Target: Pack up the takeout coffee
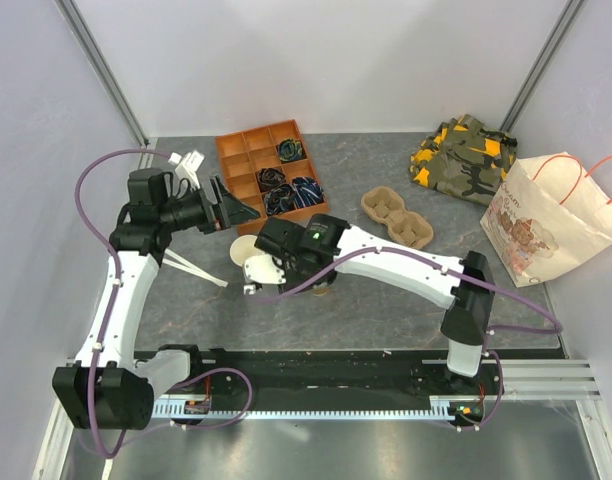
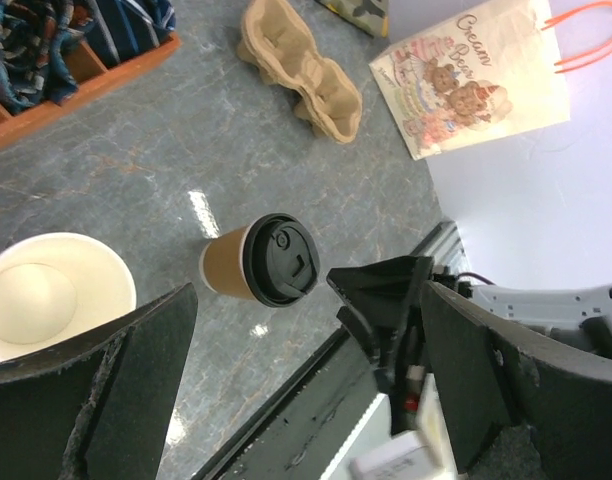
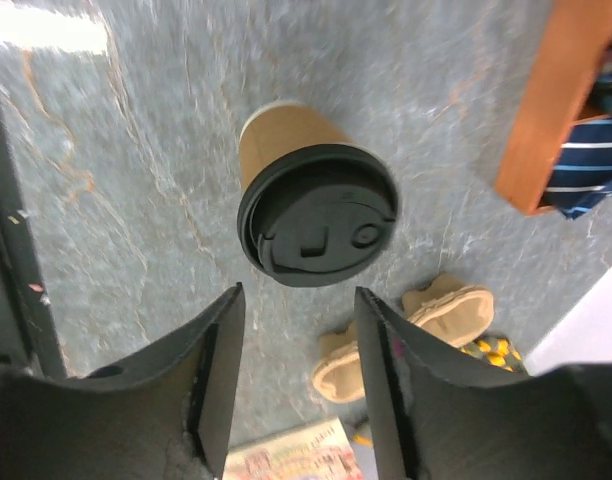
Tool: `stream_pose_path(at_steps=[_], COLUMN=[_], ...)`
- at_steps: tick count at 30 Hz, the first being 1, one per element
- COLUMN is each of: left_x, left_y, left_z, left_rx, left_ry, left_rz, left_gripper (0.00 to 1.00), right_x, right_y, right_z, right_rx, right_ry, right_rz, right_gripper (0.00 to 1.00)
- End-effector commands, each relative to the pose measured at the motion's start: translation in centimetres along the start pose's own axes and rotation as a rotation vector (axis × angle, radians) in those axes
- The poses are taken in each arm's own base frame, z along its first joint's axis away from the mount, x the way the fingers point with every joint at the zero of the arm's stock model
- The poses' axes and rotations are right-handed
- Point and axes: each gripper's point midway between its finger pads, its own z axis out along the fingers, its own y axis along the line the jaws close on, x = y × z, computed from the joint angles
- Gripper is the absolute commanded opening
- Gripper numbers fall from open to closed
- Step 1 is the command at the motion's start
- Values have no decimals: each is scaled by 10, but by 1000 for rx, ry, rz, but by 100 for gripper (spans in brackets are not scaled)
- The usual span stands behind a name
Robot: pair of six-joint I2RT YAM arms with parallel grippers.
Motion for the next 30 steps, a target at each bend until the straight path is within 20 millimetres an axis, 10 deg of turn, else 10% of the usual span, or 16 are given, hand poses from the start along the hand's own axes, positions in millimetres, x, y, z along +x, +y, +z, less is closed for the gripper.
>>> stream_pose_path(at_steps=[1, 5, 13, 22, 30], left_x=[4, 32, 82, 115, 129], left_y=[-11, -11, -24, -34, -40], left_z=[-1, 5, 24, 74, 104], left_rx=[131, 274, 337, 376, 385], left_ry=[27, 102, 194, 322, 397], left_rz=[-78, -178, -193, -223, -214], left_gripper=[97, 87, 57, 4, 2], right_x=[-12, 10, 78, 56, 36], right_y=[-26, -50, -67, -59, -37], right_z=[-63, -98, -92, -87, -39], right_rx=[35, -43, -387, -641, -728], right_ry=[-243, -476, -932, -1232, -1125], right_rz=[154, 426, 1017, 1283, 1317], right_gripper=[58, 64, 52, 43, 38])
